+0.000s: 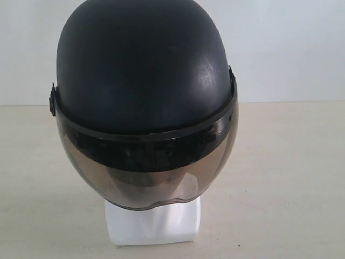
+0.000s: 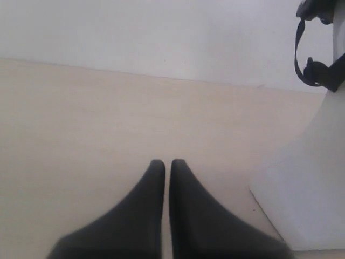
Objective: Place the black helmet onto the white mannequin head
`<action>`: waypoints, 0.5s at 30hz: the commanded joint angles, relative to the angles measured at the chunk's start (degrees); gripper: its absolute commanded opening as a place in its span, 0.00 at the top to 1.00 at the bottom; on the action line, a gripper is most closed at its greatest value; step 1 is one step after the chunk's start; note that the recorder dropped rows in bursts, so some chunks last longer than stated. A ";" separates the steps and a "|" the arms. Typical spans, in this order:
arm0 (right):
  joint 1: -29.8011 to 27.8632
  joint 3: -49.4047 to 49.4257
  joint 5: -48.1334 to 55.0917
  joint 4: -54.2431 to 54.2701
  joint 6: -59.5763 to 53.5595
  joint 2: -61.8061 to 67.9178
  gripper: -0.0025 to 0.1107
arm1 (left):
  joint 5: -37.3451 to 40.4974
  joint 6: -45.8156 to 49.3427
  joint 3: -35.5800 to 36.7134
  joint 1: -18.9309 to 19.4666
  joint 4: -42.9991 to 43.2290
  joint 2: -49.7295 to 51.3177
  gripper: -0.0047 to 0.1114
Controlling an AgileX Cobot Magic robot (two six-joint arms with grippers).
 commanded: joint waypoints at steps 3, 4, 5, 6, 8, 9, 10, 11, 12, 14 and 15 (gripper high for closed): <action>-0.42 -0.02 -0.60 0.09 -0.09 -0.26 0.98 | 0.31 6.00 0.20 -0.47 -0.39 -0.16 0.92; -0.42 -0.02 -0.60 0.09 -0.09 -0.26 0.98 | 0.31 6.00 0.20 -0.47 -0.39 -0.16 0.92; -0.42 -0.02 -0.60 0.09 -0.09 -0.26 0.98 | 0.31 6.00 0.20 -0.47 -0.39 -0.16 0.92; -0.42 -0.02 -0.60 0.09 -0.09 -0.26 0.98 | 0.31 6.63 0.20 -0.47 -0.39 -0.16 0.92; -0.42 -0.02 -0.60 0.09 -0.09 -0.26 0.98 | 0.31 8.08 0.20 -0.47 -0.39 -0.16 0.92; -0.42 -0.02 -0.60 0.09 -0.09 -0.26 0.98 | 0.31 8.23 0.20 -0.47 -0.39 -0.16 0.92; -0.42 -0.02 -0.60 0.09 -0.09 -0.26 0.98 | 0.31 8.21 0.20 -0.47 -1.30 -0.16 0.92; -0.42 -0.02 -0.60 0.09 -0.09 -0.26 0.98 | 0.31 8.21 0.20 -0.47 -1.83 -0.16 0.92; -0.42 -0.02 -0.60 0.09 -0.09 -0.26 0.98 | 0.31 8.21 0.20 -0.47 -1.95 -0.16 0.92; -0.42 -0.02 -0.60 0.09 -0.09 -0.26 0.98 | 0.31 8.21 0.20 -0.47 -1.95 -0.16 0.92; -0.42 -0.02 -0.60 0.09 -0.09 -0.26 0.98 | 0.31 8.21 0.20 -0.47 -1.95 -0.16 0.92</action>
